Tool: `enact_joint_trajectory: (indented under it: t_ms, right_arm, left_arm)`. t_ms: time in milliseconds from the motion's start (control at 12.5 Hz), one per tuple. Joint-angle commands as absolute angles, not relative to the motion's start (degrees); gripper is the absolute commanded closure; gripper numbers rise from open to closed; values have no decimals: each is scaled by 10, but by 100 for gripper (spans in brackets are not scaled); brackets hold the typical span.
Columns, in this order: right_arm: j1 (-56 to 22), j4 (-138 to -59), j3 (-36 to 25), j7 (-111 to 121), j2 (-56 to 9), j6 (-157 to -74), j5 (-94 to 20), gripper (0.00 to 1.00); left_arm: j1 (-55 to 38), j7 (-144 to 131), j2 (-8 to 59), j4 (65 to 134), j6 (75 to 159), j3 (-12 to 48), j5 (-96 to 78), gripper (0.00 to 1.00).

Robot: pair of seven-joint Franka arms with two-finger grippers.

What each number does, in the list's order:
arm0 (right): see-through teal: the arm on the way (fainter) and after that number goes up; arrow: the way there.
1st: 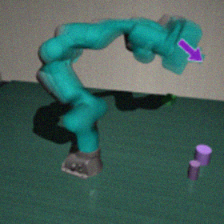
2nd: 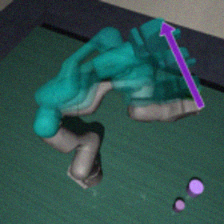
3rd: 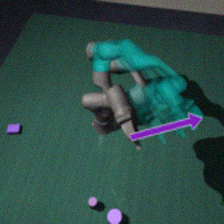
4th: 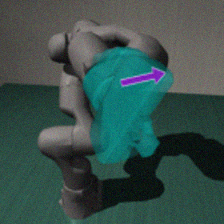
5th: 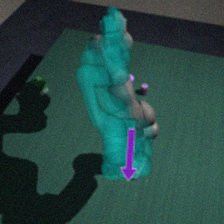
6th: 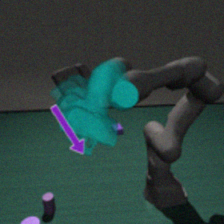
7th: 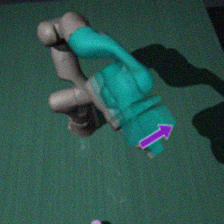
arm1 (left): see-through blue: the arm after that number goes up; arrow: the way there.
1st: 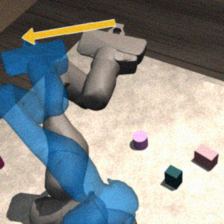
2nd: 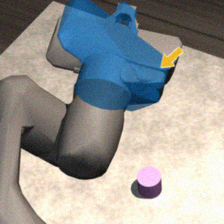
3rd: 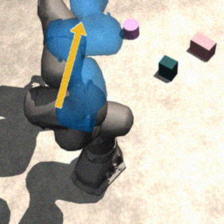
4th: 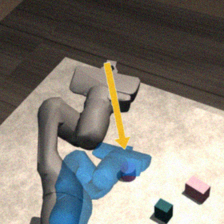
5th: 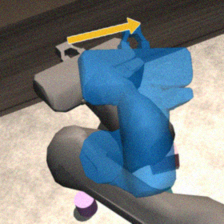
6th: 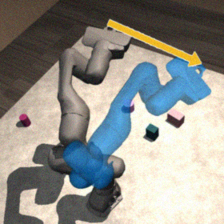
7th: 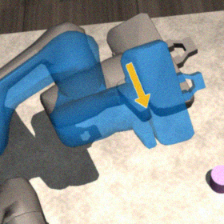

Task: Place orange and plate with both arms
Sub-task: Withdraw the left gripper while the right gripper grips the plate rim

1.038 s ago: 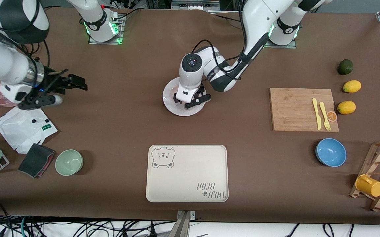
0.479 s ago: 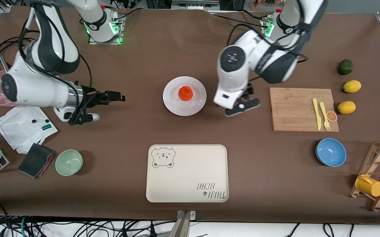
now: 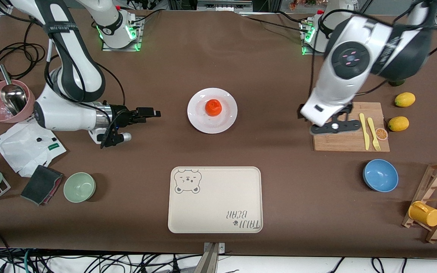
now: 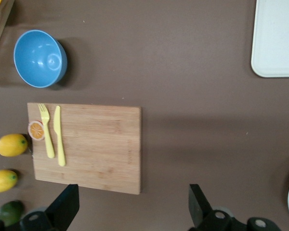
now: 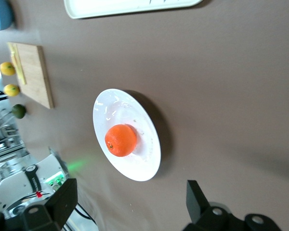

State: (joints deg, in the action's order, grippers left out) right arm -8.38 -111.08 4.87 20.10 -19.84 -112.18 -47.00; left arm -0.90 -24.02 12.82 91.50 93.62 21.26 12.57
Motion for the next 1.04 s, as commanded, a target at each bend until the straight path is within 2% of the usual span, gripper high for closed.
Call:
enact_joint_trajectory:
  t_ms: [0,239,399,479,798,958]
  right_arm:
    - [-81,-1178,59,312,-198,-1158,-558,0]
    - [-81,-1220,63,389,-209,-1170,-614,0]
    - [-81,-1235,80,429,-229,-1193,-641,0]
    - [-82,-1244,88,450,-238,-1202,-675,0]
    - [-83,-1265,123,495,-257,-1251,-744,0]
    - [-83,-1265,134,504,-269,-1259,-767,0]
  left_arm:
    - [52,-133,80,916,913,214,70,0]
    - [55,-45,16,933,914,160,34,0]
    - [-4,-40,-14,951,917,73,-32,0]
    - [-17,-37,-16,954,917,55,-34,0]
    - [-14,0,-35,1008,955,50,-34,0]
    - [-15,-7,-29,1003,953,52,-27,0]
